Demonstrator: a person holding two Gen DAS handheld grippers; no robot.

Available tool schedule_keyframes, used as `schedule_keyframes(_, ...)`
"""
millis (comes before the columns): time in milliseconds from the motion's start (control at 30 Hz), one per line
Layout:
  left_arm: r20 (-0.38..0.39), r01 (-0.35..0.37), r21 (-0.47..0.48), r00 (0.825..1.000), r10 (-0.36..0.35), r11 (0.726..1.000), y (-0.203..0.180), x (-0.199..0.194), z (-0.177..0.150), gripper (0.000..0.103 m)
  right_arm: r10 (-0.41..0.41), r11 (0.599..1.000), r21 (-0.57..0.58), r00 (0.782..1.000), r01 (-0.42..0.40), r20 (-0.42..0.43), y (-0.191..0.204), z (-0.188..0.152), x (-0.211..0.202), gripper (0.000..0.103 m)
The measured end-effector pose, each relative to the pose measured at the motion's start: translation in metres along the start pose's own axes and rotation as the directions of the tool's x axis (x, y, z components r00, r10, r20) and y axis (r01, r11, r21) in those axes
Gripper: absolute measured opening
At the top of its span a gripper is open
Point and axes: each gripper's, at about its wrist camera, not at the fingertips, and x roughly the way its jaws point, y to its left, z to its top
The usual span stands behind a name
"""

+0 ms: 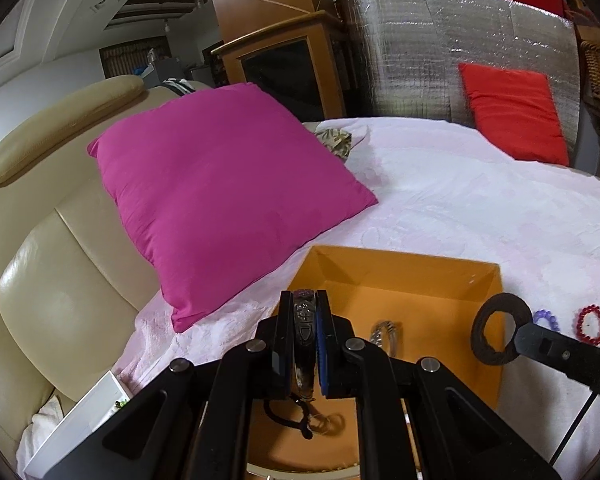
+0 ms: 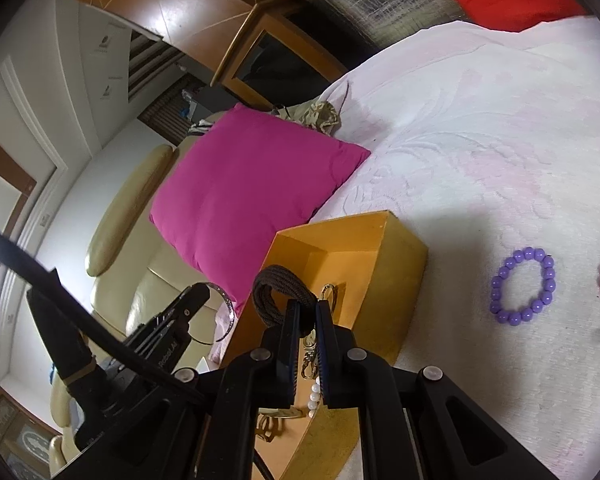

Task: Organize jewelry
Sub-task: 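Carry bangle and hair tie into the orange box and open both tools, then grasp the purple bracelet with the left tool while the right tool grasps the red bracelet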

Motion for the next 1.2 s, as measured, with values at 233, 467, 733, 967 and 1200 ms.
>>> schedule_keyframes(233, -0.054, -0.034, 0.002, 0.998, 0.034, 0.999, 0.005, 0.016, -0.006, 0.010, -0.071, 0.994, -0.080, 0.997, 0.069, -0.020, 0.009, -0.005, 0.018, 0.009)
schedule_keyframes(467, -0.077, -0.061, 0.014, 0.995, 0.062, 0.998, 0.005, 0.022, -0.009, 0.010, -0.107, 0.986, -0.132, 0.994, 0.103, -0.022, 0.015, -0.010, 0.027, 0.012)
schedule_keyframes(733, -0.064, -0.090, 0.026, 0.994, 0.091, 0.996, 0.002, 0.021, -0.006, 0.062, -0.104, 0.990, -0.097, 0.994, 0.102, -0.023, 0.008, -0.003, 0.018, 0.012)
schedule_keyframes(967, 0.050, -0.057, 0.079, 0.997, 0.053, 0.995, -0.027, -0.004, 0.001, 0.065, -0.159, 0.986, -0.039, 0.986, 0.161, 0.057, -0.027, 0.020, -0.039, 0.012)
schedule_keyframes(1200, 0.136, 0.044, 0.186, 0.988, -0.070, 0.982, -0.086, -0.034, 0.005, 0.065, -0.340, 0.940, 0.051, 0.938, 0.337, 0.064, -0.091, 0.040, -0.097, 0.012)
